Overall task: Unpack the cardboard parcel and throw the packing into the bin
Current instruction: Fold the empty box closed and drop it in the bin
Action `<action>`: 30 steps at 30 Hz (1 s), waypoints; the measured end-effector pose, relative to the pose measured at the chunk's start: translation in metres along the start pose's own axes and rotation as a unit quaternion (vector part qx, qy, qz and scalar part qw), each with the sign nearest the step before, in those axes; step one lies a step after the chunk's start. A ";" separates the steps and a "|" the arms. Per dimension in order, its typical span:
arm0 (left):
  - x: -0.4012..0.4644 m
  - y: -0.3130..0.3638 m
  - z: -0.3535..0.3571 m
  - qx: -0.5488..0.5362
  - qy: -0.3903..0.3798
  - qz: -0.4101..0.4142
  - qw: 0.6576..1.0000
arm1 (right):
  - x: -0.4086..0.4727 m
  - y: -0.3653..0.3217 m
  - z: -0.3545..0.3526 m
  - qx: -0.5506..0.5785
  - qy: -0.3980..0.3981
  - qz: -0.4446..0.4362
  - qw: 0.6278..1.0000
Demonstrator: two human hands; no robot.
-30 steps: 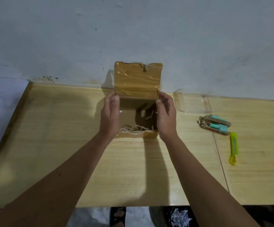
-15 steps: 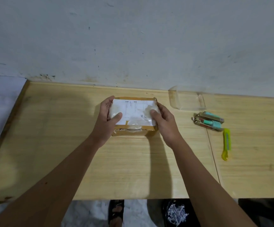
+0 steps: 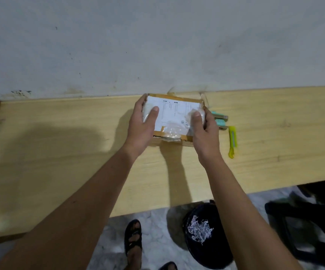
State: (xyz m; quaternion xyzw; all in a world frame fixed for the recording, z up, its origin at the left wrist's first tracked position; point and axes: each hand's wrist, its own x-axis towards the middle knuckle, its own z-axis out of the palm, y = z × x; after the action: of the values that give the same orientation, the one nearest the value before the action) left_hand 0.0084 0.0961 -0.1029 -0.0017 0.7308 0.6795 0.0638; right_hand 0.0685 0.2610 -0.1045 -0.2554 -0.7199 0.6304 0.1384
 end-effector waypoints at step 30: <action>-0.283 -0.149 0.257 0.222 -0.367 -0.109 0.896 | -0.253 0.203 -0.315 -0.034 0.330 0.262 0.906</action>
State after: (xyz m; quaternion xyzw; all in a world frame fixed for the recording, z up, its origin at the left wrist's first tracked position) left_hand 0.3257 0.3162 -0.2411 0.1822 0.7827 0.4403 0.4004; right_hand 0.4824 0.4030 -0.2192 -0.6328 -0.5614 0.4987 0.1890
